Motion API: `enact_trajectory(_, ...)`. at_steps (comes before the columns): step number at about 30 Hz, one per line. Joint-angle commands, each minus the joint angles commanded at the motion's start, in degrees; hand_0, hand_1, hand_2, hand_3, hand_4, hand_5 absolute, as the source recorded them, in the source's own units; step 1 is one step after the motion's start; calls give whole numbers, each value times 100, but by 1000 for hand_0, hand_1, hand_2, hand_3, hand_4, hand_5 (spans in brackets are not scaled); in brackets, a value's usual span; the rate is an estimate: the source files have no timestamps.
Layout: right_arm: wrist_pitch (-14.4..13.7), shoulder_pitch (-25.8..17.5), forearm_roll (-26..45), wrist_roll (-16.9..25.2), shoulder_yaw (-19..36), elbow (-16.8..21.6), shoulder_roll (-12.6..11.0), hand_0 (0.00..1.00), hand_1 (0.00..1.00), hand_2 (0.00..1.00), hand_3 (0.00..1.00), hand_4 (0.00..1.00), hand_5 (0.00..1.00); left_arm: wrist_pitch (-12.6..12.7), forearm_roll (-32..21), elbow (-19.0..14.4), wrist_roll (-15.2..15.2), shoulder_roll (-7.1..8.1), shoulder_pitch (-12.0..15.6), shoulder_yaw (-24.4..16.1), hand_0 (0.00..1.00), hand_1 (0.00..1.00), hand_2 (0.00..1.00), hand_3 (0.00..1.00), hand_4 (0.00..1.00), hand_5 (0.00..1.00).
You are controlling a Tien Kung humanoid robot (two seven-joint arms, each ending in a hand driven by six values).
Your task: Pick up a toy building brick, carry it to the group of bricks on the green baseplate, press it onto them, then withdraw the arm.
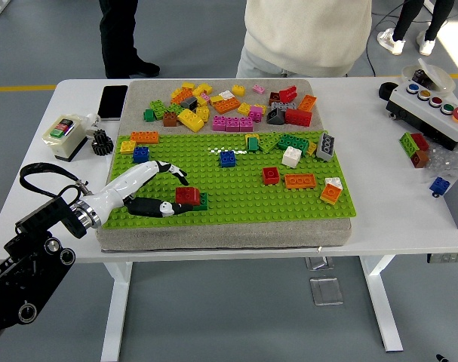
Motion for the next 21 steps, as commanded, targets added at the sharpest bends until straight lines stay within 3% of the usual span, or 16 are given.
enact_trajectory(2,4,-5,-7,-12,-1,0,0,759,679,728,663,927,505,131,108,-100,-32,14,38,-31,971,862,828,611,998,605)
enact_trajectory(3,5,-6,-13,-18,1,0,1,760,679,727,664,927,505,201,178,-144,-60,21,58,-36,998,888,850,647,998,774)
enact_trajectory(12,16,-14,-46,-68,-6,0,14,758,679,727,663,927,505,769,843,-216,-261,45,144,82,998,891,852,661,998,815)
enact_trajectory(21,10,6,-30,-63,-33,0,40,758,679,727,663,926,504,921,1129,-8,-313,52,134,204,998,891,852,656,998,833)
